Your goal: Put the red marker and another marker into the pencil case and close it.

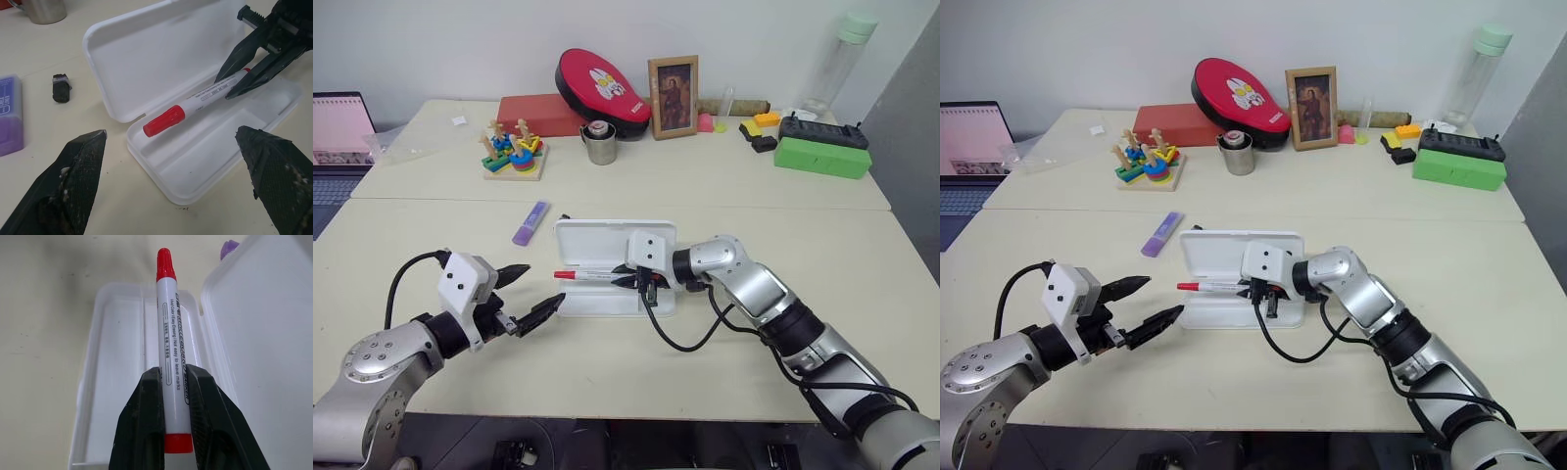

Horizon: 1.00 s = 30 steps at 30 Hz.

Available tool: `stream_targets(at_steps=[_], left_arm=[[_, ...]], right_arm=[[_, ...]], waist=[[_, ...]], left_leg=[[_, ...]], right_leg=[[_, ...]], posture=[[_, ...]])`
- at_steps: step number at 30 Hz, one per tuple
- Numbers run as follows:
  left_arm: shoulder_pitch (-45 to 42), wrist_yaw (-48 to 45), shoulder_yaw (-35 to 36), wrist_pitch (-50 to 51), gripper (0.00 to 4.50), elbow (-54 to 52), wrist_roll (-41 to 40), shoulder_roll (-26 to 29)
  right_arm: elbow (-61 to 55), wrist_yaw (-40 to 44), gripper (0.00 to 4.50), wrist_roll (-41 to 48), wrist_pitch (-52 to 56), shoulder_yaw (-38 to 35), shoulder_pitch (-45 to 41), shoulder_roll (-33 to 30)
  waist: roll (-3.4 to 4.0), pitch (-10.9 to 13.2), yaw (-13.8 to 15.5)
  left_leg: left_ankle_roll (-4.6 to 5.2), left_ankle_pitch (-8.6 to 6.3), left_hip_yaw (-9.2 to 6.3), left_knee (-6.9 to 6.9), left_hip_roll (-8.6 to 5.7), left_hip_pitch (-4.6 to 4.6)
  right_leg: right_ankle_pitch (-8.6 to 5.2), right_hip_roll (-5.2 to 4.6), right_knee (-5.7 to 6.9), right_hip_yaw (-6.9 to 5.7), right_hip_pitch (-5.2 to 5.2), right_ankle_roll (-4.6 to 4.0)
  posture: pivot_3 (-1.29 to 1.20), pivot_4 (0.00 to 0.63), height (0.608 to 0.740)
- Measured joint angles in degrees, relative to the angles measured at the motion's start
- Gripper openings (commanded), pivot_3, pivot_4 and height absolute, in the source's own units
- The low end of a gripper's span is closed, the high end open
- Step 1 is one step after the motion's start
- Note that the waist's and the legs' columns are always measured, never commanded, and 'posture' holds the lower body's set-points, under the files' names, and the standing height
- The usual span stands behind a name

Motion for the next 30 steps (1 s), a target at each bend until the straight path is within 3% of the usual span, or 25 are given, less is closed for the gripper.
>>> stream_targets(at_steps=[1, 3, 11, 17, 23, 30], left_arm=[[0.12, 0.08, 0.00, -0.15, 4.50, 0.00, -0.01, 0.00], [0.09, 0.17, 0.00, -0.30, 4.50, 0.00, -0.02, 0.00], [-1.21, 1.14, -0.11, -0.32, 4.50, 0.07, -0.17, -0.29], [-7.48, 8.20, 3.85, 2.79, 4.50, 4.45, -1.35, -1.93], [-13.95, 14.95, 3.41, 3.49, 4.50, 13.18, 3.70, -1.17], [-23.17, 17.78, -5.20, 4.39, 4.50, 29.31, 11.58, -0.84]], right_arm=[[1.25, 0.03, 0.33, -0.53, -0.71, 0.00, 0.00, 0.04], [2.50, 0.10, 1.03, -1.57, -1.73, -0.01, 0.00, 0.41], [3.16, 1.68, 2.87, -2.04, -2.86, -1.92, -0.64, 1.11], [-3.63, 5.01, 4.36, 4.00, 0.92, -7.53, -1.00, 1.12], [-10.89, 4.99, 4.44, 16.16, 9.59, -17.56, -4.15, 3.68], [-11.60, -0.57, 4.44, 18.13, 11.38, -21.68, -7.02, 5.37]], waist=[[0.00, 0.00, -0.04], [0.00, 0.00, -0.12], [0.00, 0.00, -0.14], [0.00, 0.00, -0.13], [0.02, 0.02, -0.14], [-0.01, 0.00, 0.07]], left_leg=[[0.00, 0.00, 0.00, 0.00, 0.00, 0.00], [0.00, 0.00, 0.00, 0.00, 0.00, 0.01], [0.00, 0.00, 0.00, 0.00, 0.00, 0.01], [0.00, 0.00, -0.05, 0.01, 0.00, 0.00], [0.00, 0.00, -0.06, 0.01, 0.00, 0.02], [0.00, 0.00, -0.08, -0.02, 0.00, -0.01]], right_leg=[[0.00, 0.00, 0.00, 0.00, 0.00, 0.00], [0.00, 0.00, 0.01, 0.00, 0.00, 0.00], [0.00, 0.00, 0.01, 0.00, 0.00, 0.00], [0.00, 0.01, 0.03, -0.04, 0.02, 0.00], [0.00, 0.01, 0.08, -0.05, 0.01, 0.00], [0.00, 0.02, 0.06, -0.09, -0.03, 0.00]], posture=[[0.00, 0.150, 0.740], [0.00, 0.150, 0.740], [0.00, 0.150, 0.740], [0.00, 0.150, 0.740], [0.00, 0.150, 0.740], [0.00, 0.150, 0.740]])
